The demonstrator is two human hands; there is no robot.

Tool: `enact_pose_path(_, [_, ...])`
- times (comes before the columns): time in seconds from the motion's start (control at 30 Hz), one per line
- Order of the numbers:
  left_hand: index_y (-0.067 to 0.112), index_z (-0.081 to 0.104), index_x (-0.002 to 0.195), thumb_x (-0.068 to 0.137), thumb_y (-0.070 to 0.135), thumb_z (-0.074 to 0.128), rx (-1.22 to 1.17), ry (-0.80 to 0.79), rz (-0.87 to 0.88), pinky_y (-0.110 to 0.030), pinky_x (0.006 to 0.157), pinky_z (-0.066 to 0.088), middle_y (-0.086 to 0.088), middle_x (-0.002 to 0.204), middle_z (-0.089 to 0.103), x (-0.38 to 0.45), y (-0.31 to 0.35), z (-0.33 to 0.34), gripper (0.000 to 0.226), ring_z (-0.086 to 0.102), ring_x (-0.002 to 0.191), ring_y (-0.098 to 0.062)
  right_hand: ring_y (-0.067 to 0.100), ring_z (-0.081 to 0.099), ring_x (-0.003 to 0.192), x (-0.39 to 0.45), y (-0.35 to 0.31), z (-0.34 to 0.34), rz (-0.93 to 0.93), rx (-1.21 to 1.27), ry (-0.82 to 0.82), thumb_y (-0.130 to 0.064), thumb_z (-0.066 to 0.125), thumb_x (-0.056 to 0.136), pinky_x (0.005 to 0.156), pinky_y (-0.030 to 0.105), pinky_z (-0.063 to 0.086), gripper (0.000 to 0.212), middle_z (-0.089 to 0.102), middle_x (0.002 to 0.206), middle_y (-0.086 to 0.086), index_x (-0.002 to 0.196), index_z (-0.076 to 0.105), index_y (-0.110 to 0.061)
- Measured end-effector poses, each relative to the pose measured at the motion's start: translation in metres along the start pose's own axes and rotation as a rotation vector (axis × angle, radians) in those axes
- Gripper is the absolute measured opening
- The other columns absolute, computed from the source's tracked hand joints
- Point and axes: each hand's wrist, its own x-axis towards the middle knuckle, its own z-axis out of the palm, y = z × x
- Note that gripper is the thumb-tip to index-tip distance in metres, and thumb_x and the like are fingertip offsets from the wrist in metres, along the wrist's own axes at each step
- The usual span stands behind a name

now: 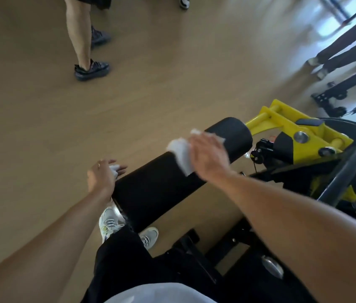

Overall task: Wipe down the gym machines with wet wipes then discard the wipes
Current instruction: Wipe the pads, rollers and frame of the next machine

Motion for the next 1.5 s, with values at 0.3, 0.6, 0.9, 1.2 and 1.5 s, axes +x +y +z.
enact_pose_path(0.3, [0.031,0.073,0.105,0.103,0.031,0.032,0.465,0.067,0.250,-0.032,0.083,0.041,0.005,0.109,0.069,-0.031,-0.006,0.011,0.041,0.059,0.106,-0.025,0.019,0.002,0.157,-0.044,-0.072,0.010,0.031,0.152,-0.055,-0.047,0.004,0.109,0.126,0.038,-0.006,0.061,0.024,0.167,0.002,0.158,0.027,-0.021])
enact_pose_path(0.6, [0.019,0.077,0.086,0.097,0.025,0.046,0.300,-0.093,-0.107,-0.046,0.092,0.057,-0.009,0.098,0.077,0.024,-0.008,0.006,0.033,0.070,0.094,-0.035,0.019,0.033,0.145,0.005,0.017,-0.002,0.055,0.082,-0.024,-0.043,0.025,0.109,0.125,0.043,0.019,0.044,0.044,0.152,-0.002,0.145,0.044,-0.026])
enact_pose_path(0.9, [0.020,0.076,0.102,0.099,0.025,0.039,0.317,-0.048,-0.027,-0.038,0.092,0.055,-0.001,0.094,0.075,-0.002,0.000,0.007,0.038,0.068,0.093,-0.025,0.022,-0.003,0.157,0.034,0.059,-0.008,0.488,0.161,-0.006,-0.038,0.015,0.108,0.126,0.037,-0.008,0.057,0.012,0.171,0.002,0.161,0.022,-0.018])
enact_pose_path(1.2, [0.023,0.075,0.097,0.096,0.028,0.043,0.430,-0.265,-0.089,-0.041,0.079,0.056,-0.016,0.109,0.072,0.004,0.015,-0.006,0.032,0.068,0.097,-0.035,0.021,0.021,0.154,-0.080,-0.140,0.031,-0.008,0.207,0.044,-0.049,0.031,0.107,0.128,0.040,0.006,0.058,0.045,0.157,0.002,0.150,0.048,-0.013])
enact_pose_path(1.5, [0.020,0.062,0.129,0.105,0.036,0.040,0.610,-0.324,-0.018,-0.047,0.093,0.055,-0.007,0.111,0.064,0.005,0.030,-0.037,0.036,0.065,0.094,-0.027,0.017,0.033,0.150,-0.100,-0.212,0.062,0.197,0.280,0.325,-0.035,0.046,0.107,0.126,0.041,0.019,0.038,0.058,0.146,-0.002,0.138,0.063,-0.019])
